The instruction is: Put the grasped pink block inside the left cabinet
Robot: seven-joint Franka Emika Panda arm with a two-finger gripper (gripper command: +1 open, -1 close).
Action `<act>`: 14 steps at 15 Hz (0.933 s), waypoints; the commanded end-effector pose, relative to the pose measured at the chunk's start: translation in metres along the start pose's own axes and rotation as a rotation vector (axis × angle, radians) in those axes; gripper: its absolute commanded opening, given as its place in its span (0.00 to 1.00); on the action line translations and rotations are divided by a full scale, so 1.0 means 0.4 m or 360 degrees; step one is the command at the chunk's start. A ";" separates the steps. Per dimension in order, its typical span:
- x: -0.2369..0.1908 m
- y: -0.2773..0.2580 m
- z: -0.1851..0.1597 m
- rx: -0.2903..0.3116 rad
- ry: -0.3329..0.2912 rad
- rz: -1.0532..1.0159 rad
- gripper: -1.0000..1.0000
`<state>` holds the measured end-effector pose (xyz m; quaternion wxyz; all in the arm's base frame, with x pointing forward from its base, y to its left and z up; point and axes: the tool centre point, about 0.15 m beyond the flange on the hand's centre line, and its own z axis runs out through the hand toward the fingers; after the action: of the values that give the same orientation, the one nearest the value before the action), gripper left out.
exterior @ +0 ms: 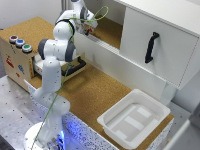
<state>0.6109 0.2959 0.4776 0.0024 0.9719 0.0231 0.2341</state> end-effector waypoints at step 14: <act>-0.650 -0.031 -0.040 0.0221 -0.0360 0.0057 1.00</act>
<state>0.4174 0.2892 0.4144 -0.0509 0.9919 -0.0005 0.1165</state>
